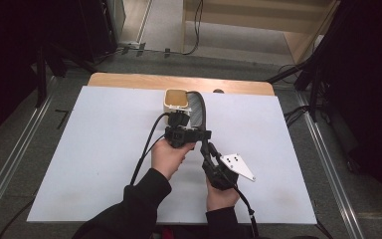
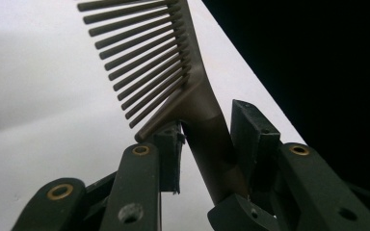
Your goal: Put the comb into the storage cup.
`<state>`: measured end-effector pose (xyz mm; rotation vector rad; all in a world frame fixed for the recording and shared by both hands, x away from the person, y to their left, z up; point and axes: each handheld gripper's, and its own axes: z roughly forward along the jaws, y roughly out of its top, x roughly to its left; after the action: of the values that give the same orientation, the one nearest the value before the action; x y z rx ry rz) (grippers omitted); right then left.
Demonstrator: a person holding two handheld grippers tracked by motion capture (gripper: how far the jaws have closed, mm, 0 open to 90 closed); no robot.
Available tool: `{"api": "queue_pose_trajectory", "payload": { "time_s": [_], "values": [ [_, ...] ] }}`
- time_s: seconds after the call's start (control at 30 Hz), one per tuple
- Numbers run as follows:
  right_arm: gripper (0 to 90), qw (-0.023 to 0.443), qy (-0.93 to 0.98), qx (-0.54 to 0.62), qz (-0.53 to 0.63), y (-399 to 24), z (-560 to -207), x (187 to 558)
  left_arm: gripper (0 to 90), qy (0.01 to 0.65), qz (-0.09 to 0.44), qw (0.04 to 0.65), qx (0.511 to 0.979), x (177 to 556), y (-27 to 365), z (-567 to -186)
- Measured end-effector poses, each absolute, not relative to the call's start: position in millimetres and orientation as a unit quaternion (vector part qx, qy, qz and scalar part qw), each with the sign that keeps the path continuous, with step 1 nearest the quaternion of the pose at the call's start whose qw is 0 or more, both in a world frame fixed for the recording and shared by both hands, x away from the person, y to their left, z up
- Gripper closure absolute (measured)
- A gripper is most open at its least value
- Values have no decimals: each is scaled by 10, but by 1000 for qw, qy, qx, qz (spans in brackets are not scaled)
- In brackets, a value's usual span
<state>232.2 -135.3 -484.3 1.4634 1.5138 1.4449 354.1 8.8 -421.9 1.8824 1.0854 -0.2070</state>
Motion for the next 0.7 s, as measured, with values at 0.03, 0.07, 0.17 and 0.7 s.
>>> {"api": "queue_pose_trajectory", "payload": {
  "time_s": [0.03, 0.07, 0.17, 0.7],
  "values": [
    [703, 290, 568, 548, 541, -1351, -4846, 2324, 665, 441, -84, 461, 765, 3541, 88, -4219],
    [703, 289, 569, 548, 541, -1345, -4846, 2323, 669, 441, -86, 461, 765, 3543, 97, -4218],
    [702, 294, 570, 545, 540, -1337, -4850, 2326, 678, 441, -92, 465, 762, 3549, 114, -4218],
    [690, 281, 583, 545, 533, -1337, -4837, 2358, 717, 437, -108, 472, 758, 3555, 133, -4209]
  ]
}}
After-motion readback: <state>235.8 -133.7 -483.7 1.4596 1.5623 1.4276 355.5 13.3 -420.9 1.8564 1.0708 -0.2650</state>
